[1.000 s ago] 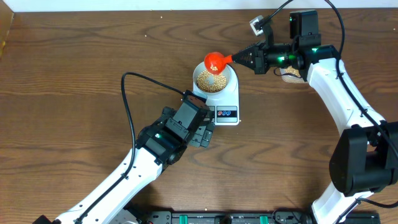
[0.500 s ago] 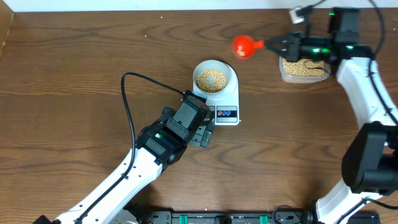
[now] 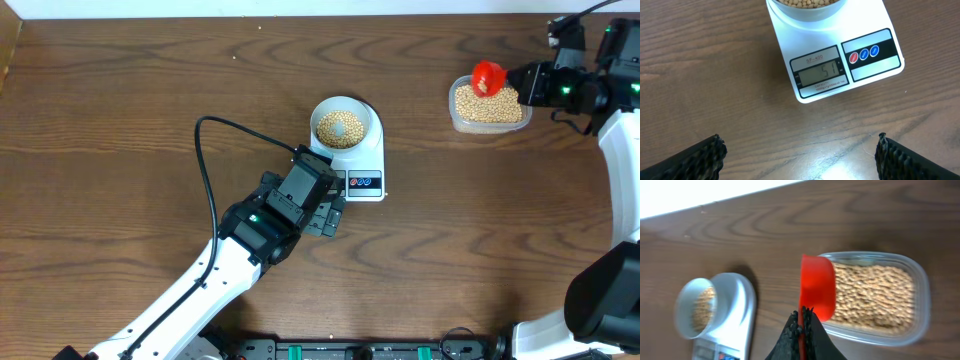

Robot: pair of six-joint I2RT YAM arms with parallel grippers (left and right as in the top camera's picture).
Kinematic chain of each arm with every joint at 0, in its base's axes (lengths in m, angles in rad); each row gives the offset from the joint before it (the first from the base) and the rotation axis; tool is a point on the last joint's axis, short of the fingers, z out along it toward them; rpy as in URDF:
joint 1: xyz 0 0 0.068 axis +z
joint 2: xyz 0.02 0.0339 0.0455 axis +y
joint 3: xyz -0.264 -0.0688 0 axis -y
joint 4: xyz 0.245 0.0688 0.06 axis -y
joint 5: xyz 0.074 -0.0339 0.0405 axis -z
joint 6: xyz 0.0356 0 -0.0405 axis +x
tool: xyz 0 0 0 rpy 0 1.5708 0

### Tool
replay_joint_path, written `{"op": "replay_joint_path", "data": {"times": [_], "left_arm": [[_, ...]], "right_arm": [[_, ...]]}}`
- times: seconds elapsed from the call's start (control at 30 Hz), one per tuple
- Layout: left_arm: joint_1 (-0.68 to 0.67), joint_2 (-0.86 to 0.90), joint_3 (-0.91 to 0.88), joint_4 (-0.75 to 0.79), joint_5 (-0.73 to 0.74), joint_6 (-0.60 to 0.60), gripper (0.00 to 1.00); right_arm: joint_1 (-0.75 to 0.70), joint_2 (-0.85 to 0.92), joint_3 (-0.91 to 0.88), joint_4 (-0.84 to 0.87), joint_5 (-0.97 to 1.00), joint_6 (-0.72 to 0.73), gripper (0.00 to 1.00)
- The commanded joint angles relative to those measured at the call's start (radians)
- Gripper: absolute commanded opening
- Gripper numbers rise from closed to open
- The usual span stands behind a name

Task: Scoop item into bowl and weigh 50g on scale
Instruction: 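Scoop soybeans from the tub with the right gripper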

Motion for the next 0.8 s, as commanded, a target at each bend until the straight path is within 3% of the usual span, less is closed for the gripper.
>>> {"op": "replay_joint_path", "data": {"times": [0.0,0.3,0.43,0.57,0.77], "left_arm": [[0.000,-0.004,0.000,-0.002,-0.009,-0.006,0.98],[0.000,-0.004,0.000,-0.002,-0.009,-0.006,0.98],[0.000,-0.004,0.000,-0.002,-0.009,-0.006,0.98],[0.000,-0.004,0.000,-0.002,-0.009,-0.006,0.98],[0.000,-0.004,0.000,-0.002,-0.009,-0.006,0.98]], "right_arm": [[0.076,-0.016,0.014,-0.017,0.334,-0.037,0.02],[0.287,-0.016,0.014,-0.019,0.853,-0.128,0.01],[0.342,-0.016,0.014,-0.029,0.977,-0.155,0.01],[0.354,-0.016,0.014,-0.049,0.969,-0.154,0.01],[0.354,-0.016,0.014,-0.016,0.797,-0.150,0.01]]}}
